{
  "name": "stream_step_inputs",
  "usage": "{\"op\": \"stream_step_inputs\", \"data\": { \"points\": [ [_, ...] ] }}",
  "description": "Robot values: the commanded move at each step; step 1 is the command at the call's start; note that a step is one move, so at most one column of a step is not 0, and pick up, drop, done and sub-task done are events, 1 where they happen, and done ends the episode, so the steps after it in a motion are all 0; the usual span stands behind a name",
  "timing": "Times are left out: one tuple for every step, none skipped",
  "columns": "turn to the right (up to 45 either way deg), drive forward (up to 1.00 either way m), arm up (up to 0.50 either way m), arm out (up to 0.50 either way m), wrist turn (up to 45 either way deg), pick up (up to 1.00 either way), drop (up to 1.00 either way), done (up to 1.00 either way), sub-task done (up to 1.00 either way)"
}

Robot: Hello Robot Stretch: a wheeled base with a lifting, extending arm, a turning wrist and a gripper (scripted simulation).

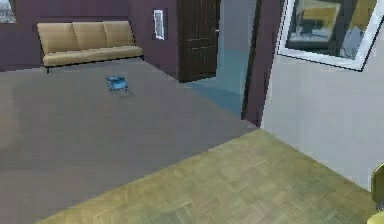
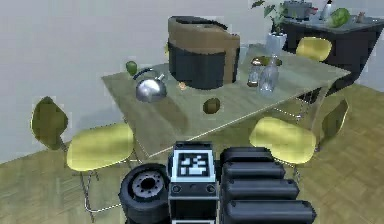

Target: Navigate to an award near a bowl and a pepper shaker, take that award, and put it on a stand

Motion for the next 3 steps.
{"op": "stream_step_inputs", "data": {
  "points": [
    [0.0,1.00,0.00,0.00,0.0,0.00,0.00,0.00,0.00],
    [0.0,1.00,0.00,0.00,0.0,0.00,0.00,0.00,0.00],
    [9.0,0.00,0.00,0.00,0.0,0.00,0.00,0.00,0.00]
  ]
}}
